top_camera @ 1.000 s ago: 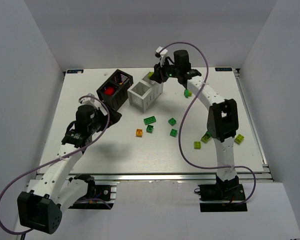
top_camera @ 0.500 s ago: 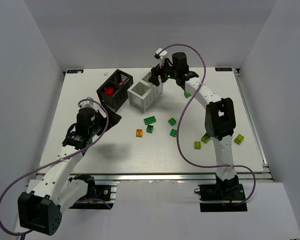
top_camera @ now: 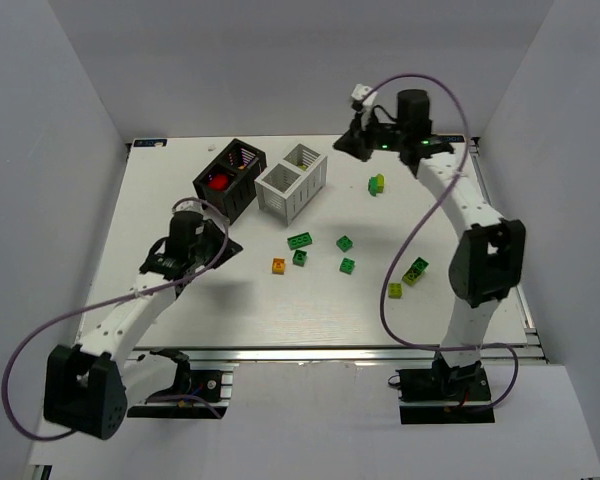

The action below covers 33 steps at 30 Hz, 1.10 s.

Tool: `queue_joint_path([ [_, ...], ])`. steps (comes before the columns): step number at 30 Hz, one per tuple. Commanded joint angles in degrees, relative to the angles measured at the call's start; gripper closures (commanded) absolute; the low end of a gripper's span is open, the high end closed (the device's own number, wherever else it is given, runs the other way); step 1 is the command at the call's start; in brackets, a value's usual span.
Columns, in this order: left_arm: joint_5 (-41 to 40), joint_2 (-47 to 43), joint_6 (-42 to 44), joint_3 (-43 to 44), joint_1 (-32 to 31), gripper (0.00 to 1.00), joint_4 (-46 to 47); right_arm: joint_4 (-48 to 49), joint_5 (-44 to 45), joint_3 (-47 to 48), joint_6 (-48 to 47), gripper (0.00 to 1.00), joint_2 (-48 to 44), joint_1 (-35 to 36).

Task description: Sort the legos into containers by color

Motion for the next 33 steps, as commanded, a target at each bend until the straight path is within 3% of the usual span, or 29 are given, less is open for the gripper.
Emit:
queue_joint_path([
  [1,0.89,7.53,2.87,6.46,-3.11,0.72,-2.46,-16.07,-15.75,1.05,-10.59,0.94,-6.12,-4.96],
  [3,-4.27,11.51,5.15,10.52,-8.82,0.64,-6.50,-24.76,-14.19,-2.01,-16.57,0.88,-9.10,-5.31],
  [4,-5.44,15.62,5.86,12.62,-10.23,0.48,-8.17,-26.38,-13.74,-3.85,-17.13,0.72,-10.42,-5.75],
  [5,-7.45,17.57,6.30,16.30,-12.76,0.41,-10.88,-27.79,-13.13,-7.78,-17.48,0.45,-13.04,-5.93],
  [7,-10.80,20.83,7.80,19.22,-14.71,0.32,-13.01,-31.21,-12.25,-11.93,-19.23,0.19,-17.17,-6.45],
  [8,-11.85,23.37,8.24,21.24,-16.20,0.26,-14.50,-31.14,-11.90,-16.74,-19.24,0.11,-18.94,-6.72],
  [15,-15.82,31.91,13.25,26.26,-20.26,0.21,-16.88,-23.76,-10.57,-31.89,-15.03,0.11,-28.80,-11.28],
  [27,-18.37,41.49,17.65,31.28,-22.98,0.25,-17.68,-20.68,-11.45,-32.87,-9.49,0.11,-28.01,-15.33],
  [33,-17.32,43.08,17.56,29.26,-23.34,0.35,-15.48,-20.51,-11.10,-31.91,-8.96,0.11,-27.66,-15.95],
])
